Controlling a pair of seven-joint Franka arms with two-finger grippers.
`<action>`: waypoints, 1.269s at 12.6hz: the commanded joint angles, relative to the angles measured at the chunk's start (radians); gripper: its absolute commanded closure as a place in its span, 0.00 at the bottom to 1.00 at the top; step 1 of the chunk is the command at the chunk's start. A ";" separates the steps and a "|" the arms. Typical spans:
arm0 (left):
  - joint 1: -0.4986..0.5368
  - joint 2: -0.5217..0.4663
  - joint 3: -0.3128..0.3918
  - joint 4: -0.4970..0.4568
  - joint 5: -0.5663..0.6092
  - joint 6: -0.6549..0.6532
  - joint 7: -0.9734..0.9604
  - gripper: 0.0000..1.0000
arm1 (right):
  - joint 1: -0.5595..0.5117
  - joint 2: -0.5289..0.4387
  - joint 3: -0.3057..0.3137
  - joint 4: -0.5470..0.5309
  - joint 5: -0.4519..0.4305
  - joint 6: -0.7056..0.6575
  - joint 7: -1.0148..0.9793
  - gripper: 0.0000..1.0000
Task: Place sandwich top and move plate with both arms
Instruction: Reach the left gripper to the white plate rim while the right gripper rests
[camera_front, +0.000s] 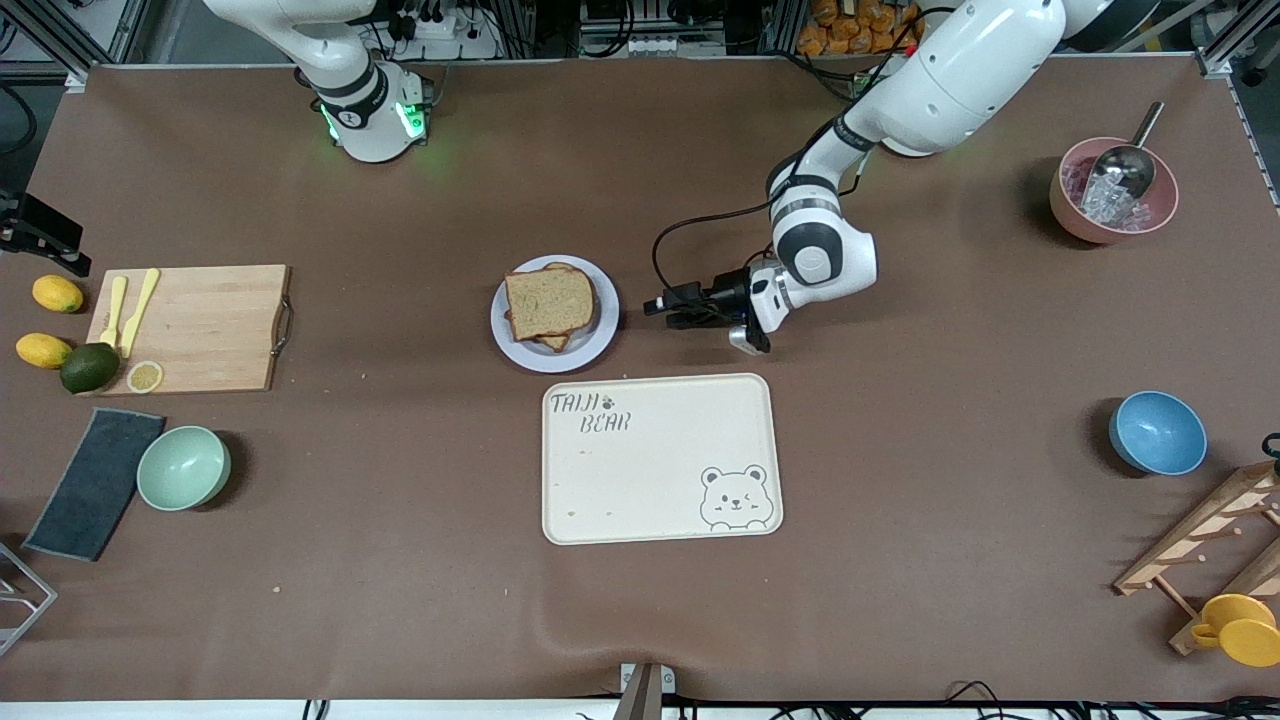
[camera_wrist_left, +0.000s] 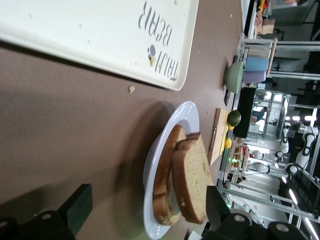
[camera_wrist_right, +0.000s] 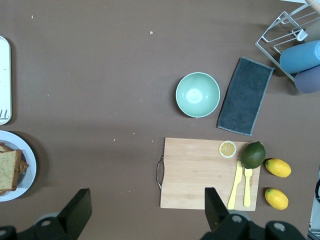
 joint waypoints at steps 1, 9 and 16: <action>-0.001 0.047 -0.007 0.026 -0.029 -0.034 0.106 0.00 | 0.002 0.009 0.002 0.018 -0.015 -0.004 -0.003 0.00; -0.041 0.186 -0.005 0.105 -0.083 -0.139 0.256 0.00 | 0.006 0.004 0.002 0.015 0.024 -0.004 0.015 0.00; -0.078 0.194 -0.002 0.132 -0.089 -0.137 0.253 0.11 | 0.013 0.007 0.002 0.015 0.022 -0.006 0.072 0.00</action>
